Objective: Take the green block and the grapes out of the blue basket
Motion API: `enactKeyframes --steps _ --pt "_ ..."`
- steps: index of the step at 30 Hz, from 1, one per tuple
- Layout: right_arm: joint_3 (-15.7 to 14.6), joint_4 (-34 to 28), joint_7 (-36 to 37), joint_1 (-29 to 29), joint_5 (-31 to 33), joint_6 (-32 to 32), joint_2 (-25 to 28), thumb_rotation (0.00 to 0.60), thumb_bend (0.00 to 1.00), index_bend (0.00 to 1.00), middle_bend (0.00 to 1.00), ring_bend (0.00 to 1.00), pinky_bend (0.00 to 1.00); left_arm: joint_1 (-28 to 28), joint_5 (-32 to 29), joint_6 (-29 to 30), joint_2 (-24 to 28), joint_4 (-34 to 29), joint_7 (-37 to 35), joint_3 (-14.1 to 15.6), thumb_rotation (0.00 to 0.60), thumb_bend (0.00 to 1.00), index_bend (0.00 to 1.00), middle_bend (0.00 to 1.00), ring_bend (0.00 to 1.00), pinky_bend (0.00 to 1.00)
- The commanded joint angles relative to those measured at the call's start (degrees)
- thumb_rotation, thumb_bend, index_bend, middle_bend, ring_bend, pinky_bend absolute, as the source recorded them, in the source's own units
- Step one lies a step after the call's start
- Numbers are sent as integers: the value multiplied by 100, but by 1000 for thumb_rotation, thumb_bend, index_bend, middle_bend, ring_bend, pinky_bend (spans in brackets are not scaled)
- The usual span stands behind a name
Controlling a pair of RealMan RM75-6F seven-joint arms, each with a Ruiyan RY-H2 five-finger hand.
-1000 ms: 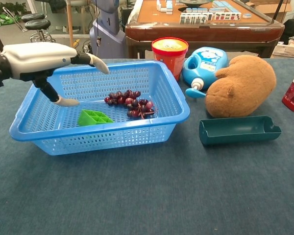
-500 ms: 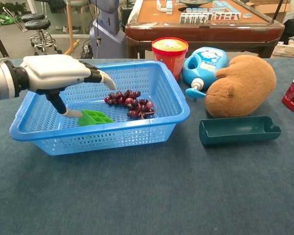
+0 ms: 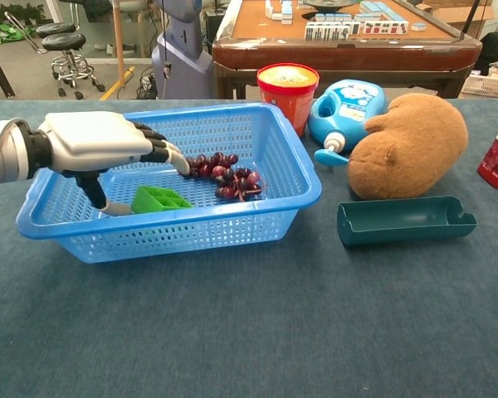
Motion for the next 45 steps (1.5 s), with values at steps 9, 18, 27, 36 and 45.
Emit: enactKeyframes --steps 9,18,27,36,45 --pt "-1 11 19 -17 39 2 -4 600 158 236 229 196 319 -54 -203 -111 -212 142 20 115 600 298 206 159 117 125" --pt "0 21 40 -38 56 25 8 600 158 236 229 196 319 -72 -66 67 -465 415 -116 167 600 298 303 255 149 126" --pt "-4 38 77 -68 61 61 -5 600 158 236 229 196 319 -57 116 267 -679 660 -400 234 600 298 438 426 267 127" --pt "6 40 93 -78 50 90 -2 600 158 236 229 197 319 -33 208 488 -760 829 -612 217 600 298 516 530 349 158" --pt "29 38 94 -52 38 83 -8 600 158 236 229 197 319 115 228 994 -335 434 -844 44 600 298 517 531 349 158"
